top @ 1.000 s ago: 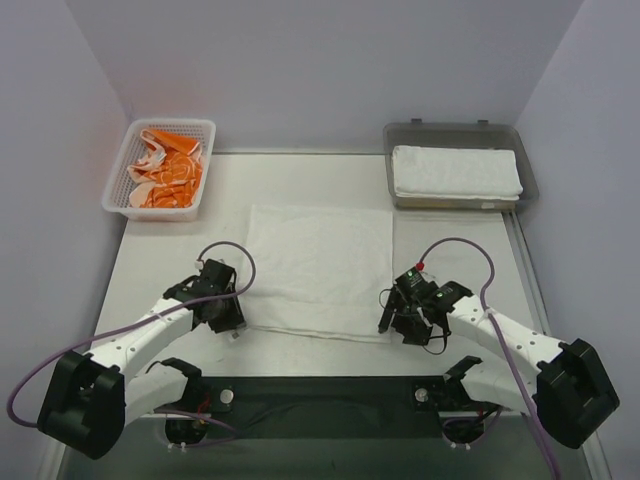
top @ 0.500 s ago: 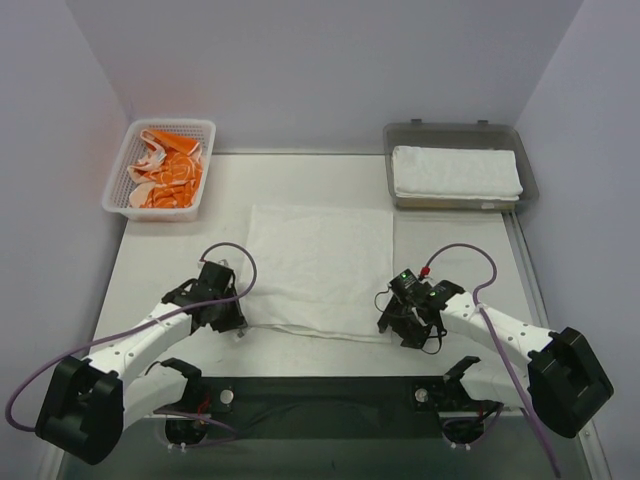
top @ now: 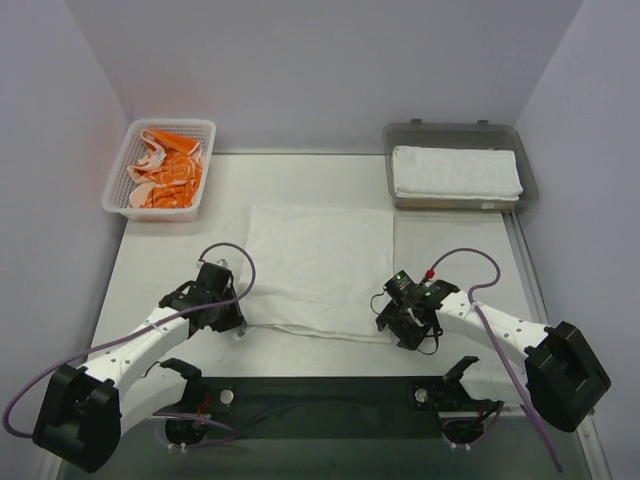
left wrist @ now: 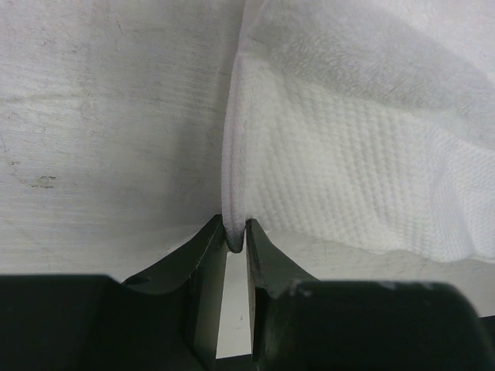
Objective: Fold and stack the towels
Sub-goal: Fold the towel
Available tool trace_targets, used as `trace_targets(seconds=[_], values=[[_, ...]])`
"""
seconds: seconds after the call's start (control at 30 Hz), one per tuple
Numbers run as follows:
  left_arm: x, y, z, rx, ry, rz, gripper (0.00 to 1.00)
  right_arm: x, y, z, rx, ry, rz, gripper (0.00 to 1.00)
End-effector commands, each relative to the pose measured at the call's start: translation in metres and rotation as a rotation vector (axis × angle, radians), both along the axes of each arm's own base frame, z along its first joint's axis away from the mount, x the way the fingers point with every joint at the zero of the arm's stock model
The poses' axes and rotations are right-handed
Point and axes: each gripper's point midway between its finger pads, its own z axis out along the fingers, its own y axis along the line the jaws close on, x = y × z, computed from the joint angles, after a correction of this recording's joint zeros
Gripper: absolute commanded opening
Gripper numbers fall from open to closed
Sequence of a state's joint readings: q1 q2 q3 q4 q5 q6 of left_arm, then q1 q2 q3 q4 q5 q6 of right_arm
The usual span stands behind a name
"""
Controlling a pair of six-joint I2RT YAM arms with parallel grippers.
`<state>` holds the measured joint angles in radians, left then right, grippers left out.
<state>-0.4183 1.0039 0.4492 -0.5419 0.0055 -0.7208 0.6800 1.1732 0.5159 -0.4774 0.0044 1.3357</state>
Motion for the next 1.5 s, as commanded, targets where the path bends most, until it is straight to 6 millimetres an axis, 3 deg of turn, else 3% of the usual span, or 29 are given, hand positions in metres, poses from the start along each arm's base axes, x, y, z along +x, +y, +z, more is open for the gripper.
trace_targets(seconds=[0.0, 0.13, 0.23, 0.37, 0.43, 0.6, 0.63, 0.67, 0.77, 1.1, 1.2, 1.3, 1.43, 1.47], values=[[0.009, -0.007, 0.008, -0.029, -0.057, -0.015, 0.26, -0.009, -0.014, -0.011, -0.096, 0.048, -0.04, 0.54], [0.01, -0.006, 0.008, -0.027, -0.061, -0.008, 0.26, -0.008, -0.011, -0.01, -0.113, 0.051, -0.027, 0.49], [0.009, -0.006, 0.008, -0.027, -0.06, -0.01, 0.25, -0.01, -0.013, -0.012, -0.12, 0.052, -0.038, 0.37], [0.009, -0.006, 0.009, -0.031, -0.062, -0.006, 0.22, -0.008, -0.014, -0.012, -0.126, 0.038, -0.037, 0.06], [0.009, -0.006, 0.008, -0.029, -0.057, -0.003, 0.21, -0.004, -0.014, -0.011, -0.131, 0.028, -0.029, 0.0], [0.01, -0.001, 0.01, -0.013, -0.068, 0.022, 0.23, 0.005, -0.01, -0.006, -0.137, 0.0, 0.029, 0.0], [0.009, -0.001, 0.009, -0.012, -0.063, 0.028, 0.27, 0.006, -0.01, -0.006, -0.137, -0.003, 0.037, 0.0], [0.01, 0.0, 0.009, -0.012, -0.065, 0.032, 0.4, 0.008, -0.008, -0.004, -0.134, -0.008, 0.045, 0.0], [0.009, 0.002, 0.011, -0.007, -0.068, 0.047, 0.57, 0.011, -0.005, -0.001, -0.13, -0.021, 0.071, 0.0], [0.01, 0.009, -0.004, 0.058, -0.006, 0.069, 0.6, 0.017, 0.0, 0.001, -0.109, -0.052, 0.111, 0.0], [0.01, 0.007, -0.011, 0.071, 0.036, 0.055, 0.57, 0.017, 0.001, 0.002, -0.1, -0.059, 0.117, 0.0], [0.008, 0.004, -0.019, 0.076, 0.068, 0.043, 0.48, 0.018, 0.001, 0.003, -0.093, -0.068, 0.118, 0.0], [0.004, -0.001, -0.023, 0.085, 0.099, 0.005, 0.29, 0.019, -0.001, 0.004, -0.084, -0.078, 0.109, 0.0], [0.004, -0.002, -0.023, 0.086, 0.104, 0.001, 0.15, 0.02, -0.002, 0.004, -0.08, -0.078, 0.1, 0.0]])
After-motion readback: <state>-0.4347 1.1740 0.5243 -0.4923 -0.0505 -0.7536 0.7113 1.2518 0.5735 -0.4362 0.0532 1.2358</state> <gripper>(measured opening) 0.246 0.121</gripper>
